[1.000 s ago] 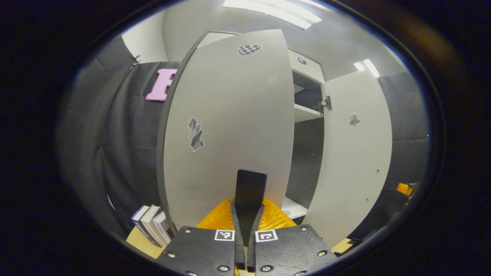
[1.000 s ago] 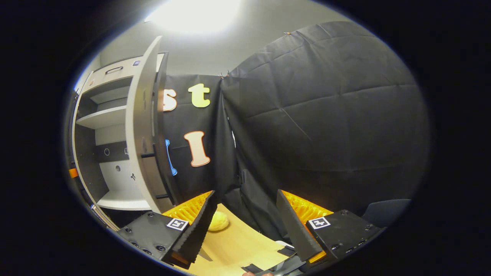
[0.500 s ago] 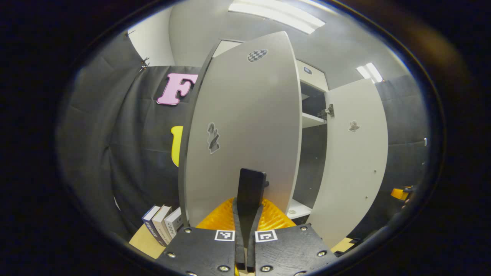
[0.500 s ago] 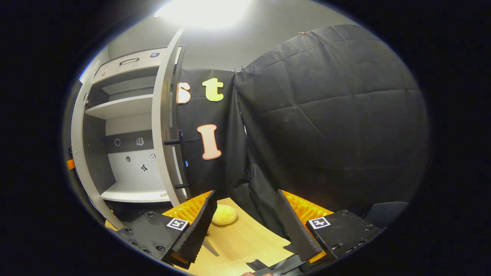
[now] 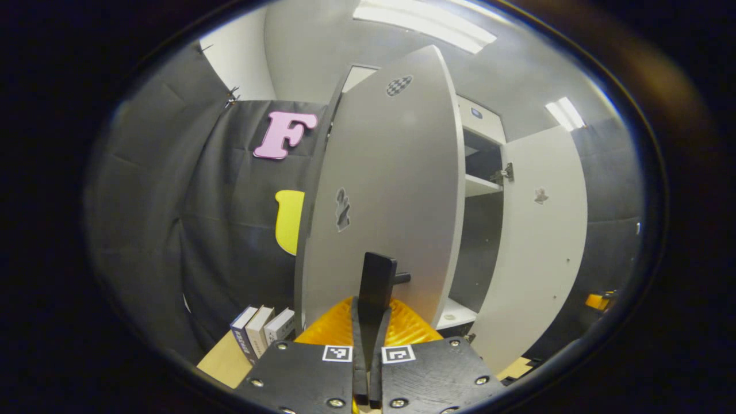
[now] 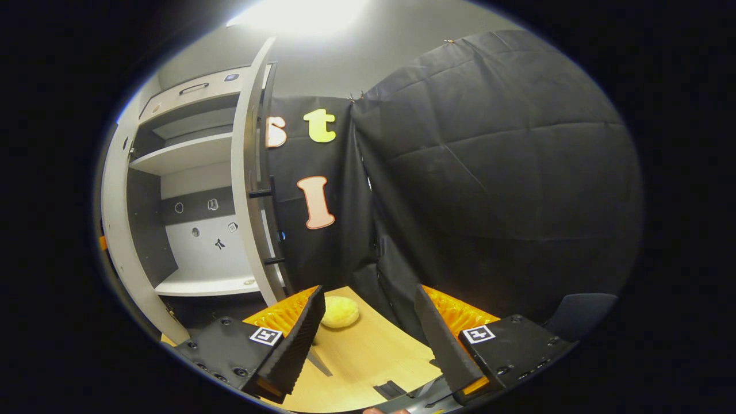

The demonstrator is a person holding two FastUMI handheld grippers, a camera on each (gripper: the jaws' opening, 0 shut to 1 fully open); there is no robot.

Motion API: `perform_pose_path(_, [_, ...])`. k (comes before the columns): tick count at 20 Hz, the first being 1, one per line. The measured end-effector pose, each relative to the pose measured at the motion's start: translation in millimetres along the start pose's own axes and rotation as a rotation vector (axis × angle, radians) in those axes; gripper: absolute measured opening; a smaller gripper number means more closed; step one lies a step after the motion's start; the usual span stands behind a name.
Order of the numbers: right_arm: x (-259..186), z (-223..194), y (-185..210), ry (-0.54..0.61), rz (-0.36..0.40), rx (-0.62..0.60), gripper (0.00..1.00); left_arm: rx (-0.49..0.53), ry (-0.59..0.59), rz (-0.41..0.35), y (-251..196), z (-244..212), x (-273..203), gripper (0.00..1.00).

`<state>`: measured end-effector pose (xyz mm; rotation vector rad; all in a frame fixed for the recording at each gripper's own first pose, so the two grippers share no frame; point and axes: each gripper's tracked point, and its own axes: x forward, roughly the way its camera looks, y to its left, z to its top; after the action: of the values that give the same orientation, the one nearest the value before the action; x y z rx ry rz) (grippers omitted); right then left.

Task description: Open the right door of the double-door shoe cabinet with the right hand, and open the left door with the left hand.

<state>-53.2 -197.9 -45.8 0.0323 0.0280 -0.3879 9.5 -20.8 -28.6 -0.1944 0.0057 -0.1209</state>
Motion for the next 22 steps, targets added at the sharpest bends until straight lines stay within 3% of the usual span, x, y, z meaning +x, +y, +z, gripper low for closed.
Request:
perform_pose_path(8, [-10.5, -6.5, -7.1, 0.006, 0.003, -0.003, 0.98, 0.008, -0.017, 0.091, 28.4, 5.4, -5.5, 0.02])
perform_pose_path(13, [-15.4, -5.3, -6.3, 0.005, 0.011, -0.031, 0.98, -0.093, -0.047, 0.201, 54.9, 13.1, -8.6, 0.02])
perform_pose_path(16, [-18.2, -1.7, -2.2, -0.002, 0.020, -0.034, 0.98, -0.137, -0.045, 0.147, 43.3, 11.4, -10.1, 0.02])
perform_pose_path(22, [-35.8, -2.2, 2.2, -0.006, 0.024, -0.059, 0.98, -0.079, -0.038, 0.146, 54.4, 11.6, -18.8, 0.02])
